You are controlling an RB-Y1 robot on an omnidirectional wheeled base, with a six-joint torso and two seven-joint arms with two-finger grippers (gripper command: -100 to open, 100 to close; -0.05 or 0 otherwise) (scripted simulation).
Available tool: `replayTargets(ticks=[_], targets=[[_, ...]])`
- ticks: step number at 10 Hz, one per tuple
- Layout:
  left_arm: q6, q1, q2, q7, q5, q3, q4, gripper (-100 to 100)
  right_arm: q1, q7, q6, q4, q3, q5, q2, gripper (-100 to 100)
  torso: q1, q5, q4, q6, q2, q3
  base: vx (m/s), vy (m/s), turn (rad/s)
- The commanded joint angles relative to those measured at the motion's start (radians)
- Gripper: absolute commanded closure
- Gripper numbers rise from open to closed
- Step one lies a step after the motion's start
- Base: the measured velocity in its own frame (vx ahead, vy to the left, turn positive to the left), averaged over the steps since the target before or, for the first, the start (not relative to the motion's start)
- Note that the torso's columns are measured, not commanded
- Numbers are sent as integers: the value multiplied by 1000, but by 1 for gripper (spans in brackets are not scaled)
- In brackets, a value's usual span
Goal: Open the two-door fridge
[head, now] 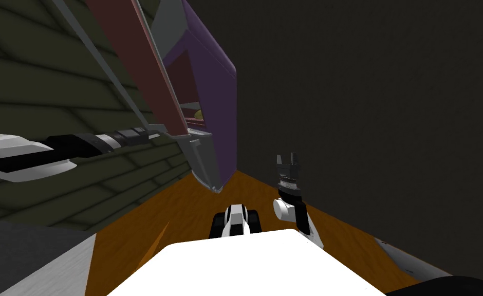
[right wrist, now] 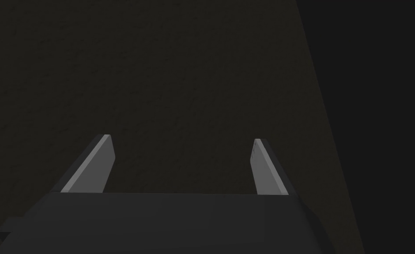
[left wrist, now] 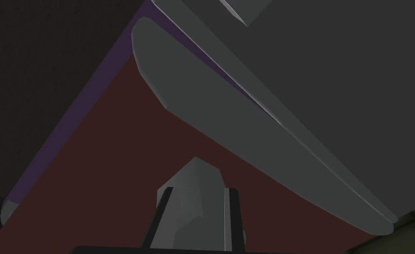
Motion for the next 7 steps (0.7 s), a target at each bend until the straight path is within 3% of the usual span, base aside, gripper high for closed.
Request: replayTargets(ticks=[1, 6, 7], targets=[[-45, 0, 9, 2, 8, 19, -42, 100, 0, 0, 0, 0, 0, 0, 0, 0, 3, 0, 1, 1, 1, 1, -105, 391, 36], [-113, -2, 12, 5, 11, 23, -97, 100, 0, 0, 0, 0, 0, 0, 0, 0, -5, 1, 0, 0, 6, 5, -132, 283, 9], [-111, -8, 5, 4, 5, 6, -85, 100, 0, 0, 0, 0, 0, 0, 0, 0, -2, 1, 2, 0, 8, 6, -60, 154, -11]])
